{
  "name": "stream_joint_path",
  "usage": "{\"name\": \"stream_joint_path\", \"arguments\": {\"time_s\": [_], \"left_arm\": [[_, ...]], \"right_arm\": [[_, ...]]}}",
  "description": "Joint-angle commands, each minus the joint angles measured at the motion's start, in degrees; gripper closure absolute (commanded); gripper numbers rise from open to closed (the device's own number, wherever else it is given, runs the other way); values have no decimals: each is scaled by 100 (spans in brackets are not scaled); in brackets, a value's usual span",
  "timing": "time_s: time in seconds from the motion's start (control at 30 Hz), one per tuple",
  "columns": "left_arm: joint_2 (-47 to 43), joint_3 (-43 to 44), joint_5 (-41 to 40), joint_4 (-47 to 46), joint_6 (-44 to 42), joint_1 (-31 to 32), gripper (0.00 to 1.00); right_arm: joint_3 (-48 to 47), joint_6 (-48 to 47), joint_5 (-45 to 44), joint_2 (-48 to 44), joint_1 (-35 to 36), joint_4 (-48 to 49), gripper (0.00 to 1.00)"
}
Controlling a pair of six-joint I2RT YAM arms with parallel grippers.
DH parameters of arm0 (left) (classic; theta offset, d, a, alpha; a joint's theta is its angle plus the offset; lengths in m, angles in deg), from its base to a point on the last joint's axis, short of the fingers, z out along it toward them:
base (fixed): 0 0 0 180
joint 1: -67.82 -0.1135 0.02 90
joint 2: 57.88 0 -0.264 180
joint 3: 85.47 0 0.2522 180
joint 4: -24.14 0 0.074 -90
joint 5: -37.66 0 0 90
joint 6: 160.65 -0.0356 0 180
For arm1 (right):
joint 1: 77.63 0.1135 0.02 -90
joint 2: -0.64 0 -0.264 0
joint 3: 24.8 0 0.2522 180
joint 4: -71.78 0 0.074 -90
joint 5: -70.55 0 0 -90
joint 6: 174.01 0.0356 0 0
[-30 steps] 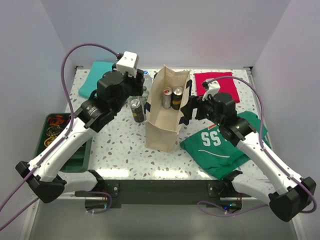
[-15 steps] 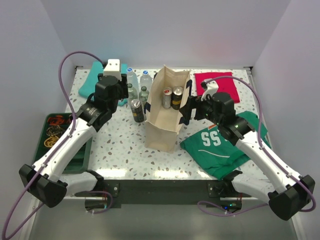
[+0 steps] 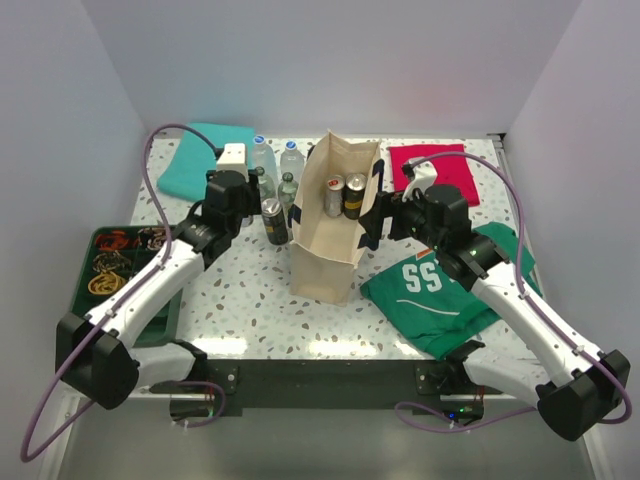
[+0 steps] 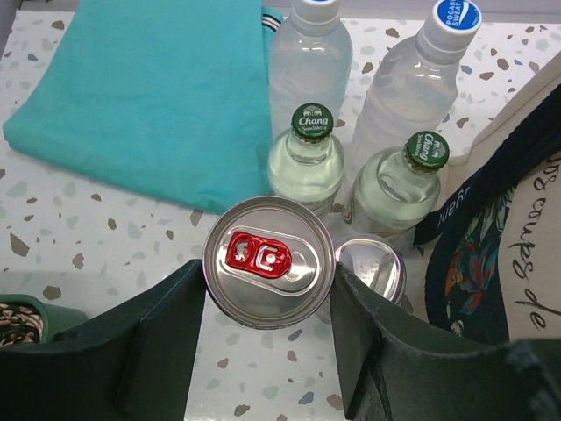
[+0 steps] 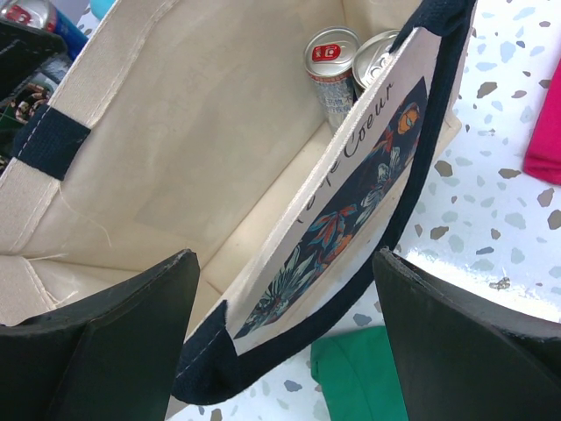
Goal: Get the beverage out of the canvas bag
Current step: Place the drink at the center of the board.
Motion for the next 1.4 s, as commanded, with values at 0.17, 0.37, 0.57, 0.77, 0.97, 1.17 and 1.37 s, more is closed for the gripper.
{"name": "stream_joint_path", "arguments": {"time_s": [0.17, 0.37, 0.57, 0.77, 0.97, 1.17, 1.37], "left_arm": [[293, -260, 740, -1528, 317, -475, 100], [539, -471, 837, -1888, 422, -563, 100], [846, -568, 855, -2205, 501, -580, 100], [943, -761, 723, -2503, 536, -589, 100], [1066, -981, 775, -2732, 703, -589, 100], [1128, -1095, 776, -2873, 756, -589, 93], [1225, -1157, 925, -3005, 774, -589, 73]], "right_arm": [[-132, -15, -52, -64, 17, 186, 15], [-123, -24, -70, -64, 17, 177, 15], [-176, -42, -70, -20, 17, 142, 15], [-132, -33, -131, -55, 17, 142, 15], [-167, -68, -123, -2, 17, 98, 15], [-158, -77, -96, -2, 26, 89, 15], [-158, -77, -88, -2, 17, 97, 14]]}}
